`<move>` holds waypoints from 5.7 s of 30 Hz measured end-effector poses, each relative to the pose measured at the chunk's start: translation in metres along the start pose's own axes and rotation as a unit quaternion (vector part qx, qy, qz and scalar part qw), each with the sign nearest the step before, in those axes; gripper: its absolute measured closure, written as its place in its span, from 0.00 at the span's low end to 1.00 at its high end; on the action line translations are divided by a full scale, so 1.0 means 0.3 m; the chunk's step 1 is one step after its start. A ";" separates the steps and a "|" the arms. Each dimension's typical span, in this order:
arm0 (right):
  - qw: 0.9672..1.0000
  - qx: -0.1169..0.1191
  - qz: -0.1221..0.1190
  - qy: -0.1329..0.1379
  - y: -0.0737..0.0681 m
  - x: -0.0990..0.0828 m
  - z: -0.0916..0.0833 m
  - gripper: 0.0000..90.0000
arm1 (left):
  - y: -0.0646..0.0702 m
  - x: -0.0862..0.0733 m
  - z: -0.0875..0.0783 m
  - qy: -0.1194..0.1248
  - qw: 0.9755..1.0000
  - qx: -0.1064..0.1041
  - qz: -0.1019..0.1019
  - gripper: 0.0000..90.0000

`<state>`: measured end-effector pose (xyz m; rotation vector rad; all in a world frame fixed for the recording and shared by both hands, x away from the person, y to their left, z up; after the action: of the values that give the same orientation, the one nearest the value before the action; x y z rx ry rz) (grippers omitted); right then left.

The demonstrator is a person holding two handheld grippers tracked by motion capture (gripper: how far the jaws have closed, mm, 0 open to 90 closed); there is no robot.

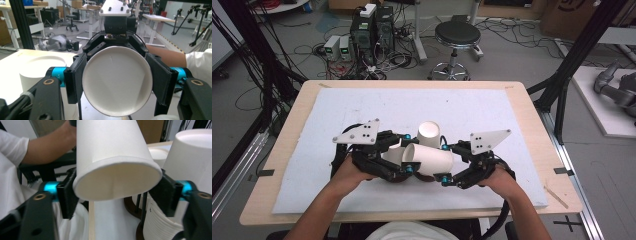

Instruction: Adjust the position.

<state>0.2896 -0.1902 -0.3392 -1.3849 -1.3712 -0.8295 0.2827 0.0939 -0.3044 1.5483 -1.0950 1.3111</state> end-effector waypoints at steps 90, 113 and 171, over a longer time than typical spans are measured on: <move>0.999 -0.001 -0.015 0.040 -0.021 0.036 -0.072 0.41 | -0.007 -0.039 0.016 -0.026 1.000 0.004 0.003 0.30; 0.998 -0.006 -0.015 0.061 -0.023 0.037 -0.067 0.31 | -0.001 -0.040 0.018 -0.023 1.000 -0.016 0.003 0.40; 0.999 -0.015 -0.020 0.046 -0.035 0.056 -0.053 0.32 | 0.009 -0.071 0.055 -0.043 0.999 -0.019 -0.001 0.40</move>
<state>0.2840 -0.2013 -0.3170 -1.3284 -1.3234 -0.9320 0.2832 0.0799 -0.3275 1.5910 -1.1640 1.2247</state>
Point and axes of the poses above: each handheld gripper's, and its own axes: z roughly forward along the jaws, x roughly out of its top, y roughly to its right, the point moved 1 cm from there along z, roughly forward along the jaws, and after that the axes turned 12 degrees about x, right-handed, at the moved point
